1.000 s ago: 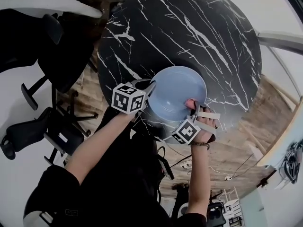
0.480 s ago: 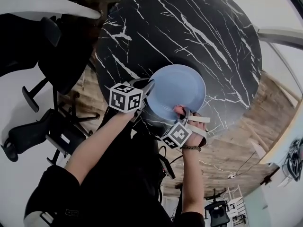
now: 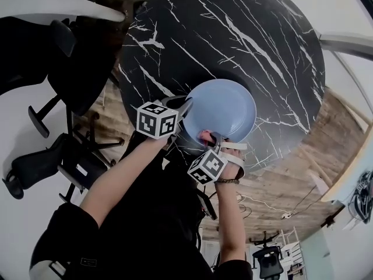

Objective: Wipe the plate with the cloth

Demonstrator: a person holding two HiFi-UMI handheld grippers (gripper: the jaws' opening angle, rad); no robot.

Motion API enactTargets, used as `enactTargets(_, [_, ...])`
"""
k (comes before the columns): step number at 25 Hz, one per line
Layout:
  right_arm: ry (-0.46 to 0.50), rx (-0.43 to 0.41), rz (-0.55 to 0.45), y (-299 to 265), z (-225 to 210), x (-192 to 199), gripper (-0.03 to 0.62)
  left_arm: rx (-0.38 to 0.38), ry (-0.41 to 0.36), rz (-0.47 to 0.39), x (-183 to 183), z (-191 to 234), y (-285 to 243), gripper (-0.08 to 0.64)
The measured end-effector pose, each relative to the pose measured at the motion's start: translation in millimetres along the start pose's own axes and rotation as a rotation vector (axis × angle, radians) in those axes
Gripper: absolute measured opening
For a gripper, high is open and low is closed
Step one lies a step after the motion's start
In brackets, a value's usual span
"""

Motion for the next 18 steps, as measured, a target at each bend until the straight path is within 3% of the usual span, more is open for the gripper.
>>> enactTargets(8, [0.003,-0.015,-0.062,-3,3,-28,0.011,0.002,-0.007,-0.005,0,-1,0,0.018])
enactTargets(18, [0.04,0.062,-0.14,-3,-6,-62,0.011,0.018,-0.013,0.0,2,0,2,0.018])
Point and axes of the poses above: the fingertips, and each gripper's own axes: y backward along the fingers, z to its left, x out of its underside, the point moved 6 cm from there along y, backward along the fingers, and after that the axes turned 3 degrees about x, right-handed, at the moved point
